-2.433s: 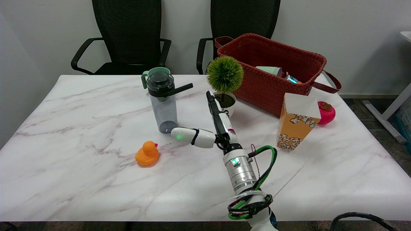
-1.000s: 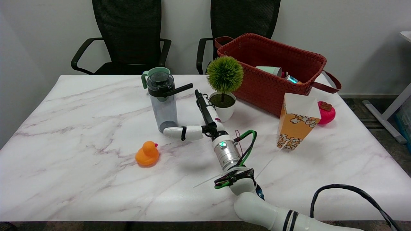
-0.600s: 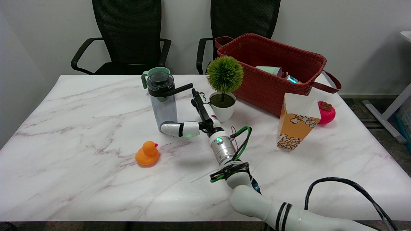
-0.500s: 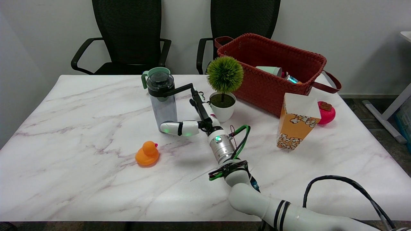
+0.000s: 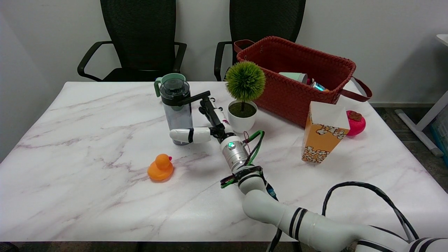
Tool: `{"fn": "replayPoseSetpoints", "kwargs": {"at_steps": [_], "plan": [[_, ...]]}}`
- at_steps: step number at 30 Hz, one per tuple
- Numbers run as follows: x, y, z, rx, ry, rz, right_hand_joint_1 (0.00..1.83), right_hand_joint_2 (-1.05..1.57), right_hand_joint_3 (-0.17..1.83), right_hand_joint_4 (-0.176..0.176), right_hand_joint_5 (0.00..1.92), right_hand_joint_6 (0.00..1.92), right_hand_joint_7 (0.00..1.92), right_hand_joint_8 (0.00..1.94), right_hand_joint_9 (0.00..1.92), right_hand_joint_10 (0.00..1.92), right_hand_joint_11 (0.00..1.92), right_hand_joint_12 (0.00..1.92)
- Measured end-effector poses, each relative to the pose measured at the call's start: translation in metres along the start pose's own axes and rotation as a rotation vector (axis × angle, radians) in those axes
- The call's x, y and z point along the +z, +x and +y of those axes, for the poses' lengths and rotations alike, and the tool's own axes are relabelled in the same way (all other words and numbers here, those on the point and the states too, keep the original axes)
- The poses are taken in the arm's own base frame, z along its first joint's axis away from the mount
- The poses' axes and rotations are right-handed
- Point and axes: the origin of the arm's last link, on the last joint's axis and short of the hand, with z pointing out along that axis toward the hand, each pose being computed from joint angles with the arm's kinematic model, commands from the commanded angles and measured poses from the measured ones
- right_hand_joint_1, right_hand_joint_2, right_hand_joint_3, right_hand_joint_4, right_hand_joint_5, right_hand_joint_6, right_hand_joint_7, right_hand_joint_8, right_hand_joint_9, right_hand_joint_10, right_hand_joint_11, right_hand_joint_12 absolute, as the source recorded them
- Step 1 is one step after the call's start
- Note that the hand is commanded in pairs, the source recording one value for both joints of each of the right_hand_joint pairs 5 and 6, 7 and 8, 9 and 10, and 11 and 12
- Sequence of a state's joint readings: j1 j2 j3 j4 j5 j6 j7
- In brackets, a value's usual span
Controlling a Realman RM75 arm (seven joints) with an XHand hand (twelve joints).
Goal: Pick up the black bottle.
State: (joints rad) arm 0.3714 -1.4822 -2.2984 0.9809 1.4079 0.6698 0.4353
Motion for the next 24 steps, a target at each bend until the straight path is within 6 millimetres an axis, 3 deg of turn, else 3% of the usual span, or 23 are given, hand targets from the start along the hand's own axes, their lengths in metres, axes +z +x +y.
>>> {"fn": "replayPoseSetpoints", "kwargs": {"at_steps": [24], "plan": [[0.030, -0.012, 0.005, 0.012, -0.053, -0.022, 1.09, 0.06, 0.31, 0.000, 0.00, 0.00, 0.15, 0.15, 0.17, 0.17, 0.00, 0.00]]}}
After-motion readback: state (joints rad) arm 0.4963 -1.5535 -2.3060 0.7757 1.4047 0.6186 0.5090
